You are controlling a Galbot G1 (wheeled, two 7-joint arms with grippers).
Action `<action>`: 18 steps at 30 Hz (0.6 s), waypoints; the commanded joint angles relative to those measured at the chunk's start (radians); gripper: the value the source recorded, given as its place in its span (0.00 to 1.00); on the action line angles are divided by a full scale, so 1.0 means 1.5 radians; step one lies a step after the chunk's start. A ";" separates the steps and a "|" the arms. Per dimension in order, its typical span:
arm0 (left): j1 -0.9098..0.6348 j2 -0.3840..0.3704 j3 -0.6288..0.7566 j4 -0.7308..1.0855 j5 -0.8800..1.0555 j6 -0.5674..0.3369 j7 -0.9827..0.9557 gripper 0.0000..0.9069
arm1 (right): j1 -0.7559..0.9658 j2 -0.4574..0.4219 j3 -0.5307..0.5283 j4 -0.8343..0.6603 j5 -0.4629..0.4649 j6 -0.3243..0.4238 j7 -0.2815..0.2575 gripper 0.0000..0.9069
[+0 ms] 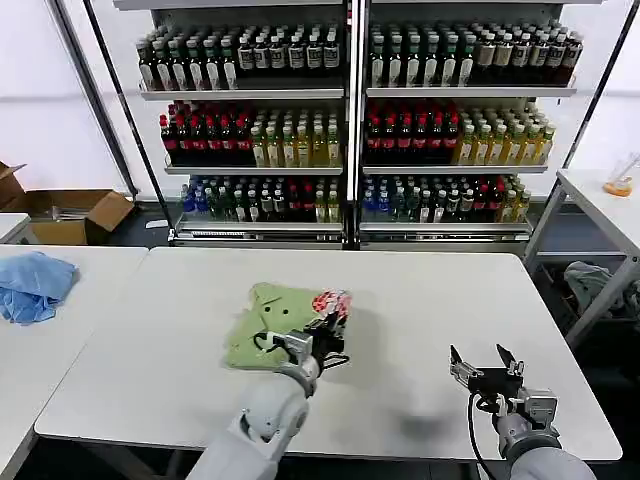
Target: Fold and organize the clothes.
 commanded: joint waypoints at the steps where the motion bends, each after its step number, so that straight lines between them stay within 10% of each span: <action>1: -0.044 -0.050 0.077 0.014 -0.085 -0.119 -0.098 1.00 | 0.021 -0.003 -0.014 -0.002 0.001 0.011 -0.003 1.00; 18: 0.163 0.137 -0.300 -0.197 -0.068 -0.156 -0.066 1.00 | 0.325 0.113 -0.280 -0.202 0.165 0.013 0.067 1.00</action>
